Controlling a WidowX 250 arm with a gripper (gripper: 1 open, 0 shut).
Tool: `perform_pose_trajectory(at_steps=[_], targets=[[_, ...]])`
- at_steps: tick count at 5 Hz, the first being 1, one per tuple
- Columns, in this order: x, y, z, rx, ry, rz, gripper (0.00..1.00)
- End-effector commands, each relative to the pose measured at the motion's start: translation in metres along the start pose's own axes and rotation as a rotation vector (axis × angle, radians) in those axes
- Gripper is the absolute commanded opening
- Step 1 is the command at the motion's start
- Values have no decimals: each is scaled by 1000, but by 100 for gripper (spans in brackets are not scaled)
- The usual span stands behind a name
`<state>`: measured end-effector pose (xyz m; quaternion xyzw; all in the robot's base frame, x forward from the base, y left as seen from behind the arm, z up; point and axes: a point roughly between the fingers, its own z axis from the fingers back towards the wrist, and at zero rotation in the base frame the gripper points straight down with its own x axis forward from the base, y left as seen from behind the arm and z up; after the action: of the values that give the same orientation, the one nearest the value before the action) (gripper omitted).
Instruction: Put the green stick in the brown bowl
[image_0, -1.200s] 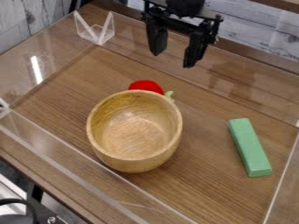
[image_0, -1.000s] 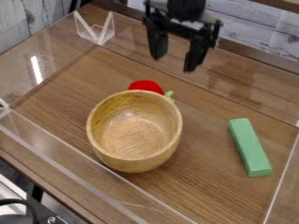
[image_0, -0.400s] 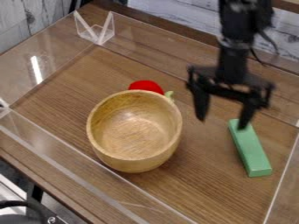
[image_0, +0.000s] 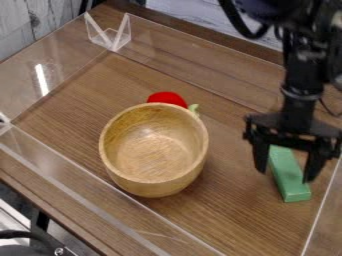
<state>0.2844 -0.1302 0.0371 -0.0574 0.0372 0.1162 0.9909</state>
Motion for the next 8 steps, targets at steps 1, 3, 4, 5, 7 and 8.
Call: perform_pose_trajectory(at_steps=[1,3,4,5,7,8], targets=[[7,-15,-1,-36,-42,29,100],[22,-16,-6,-28,-58,21,100],[31,-9,-6,-15,-56,14,100],[42,-9,-6,-3,-47,-32,100],[43,-11,-8,12,-31,-37,100],[39,-14,-10,15,-23,-18,100]])
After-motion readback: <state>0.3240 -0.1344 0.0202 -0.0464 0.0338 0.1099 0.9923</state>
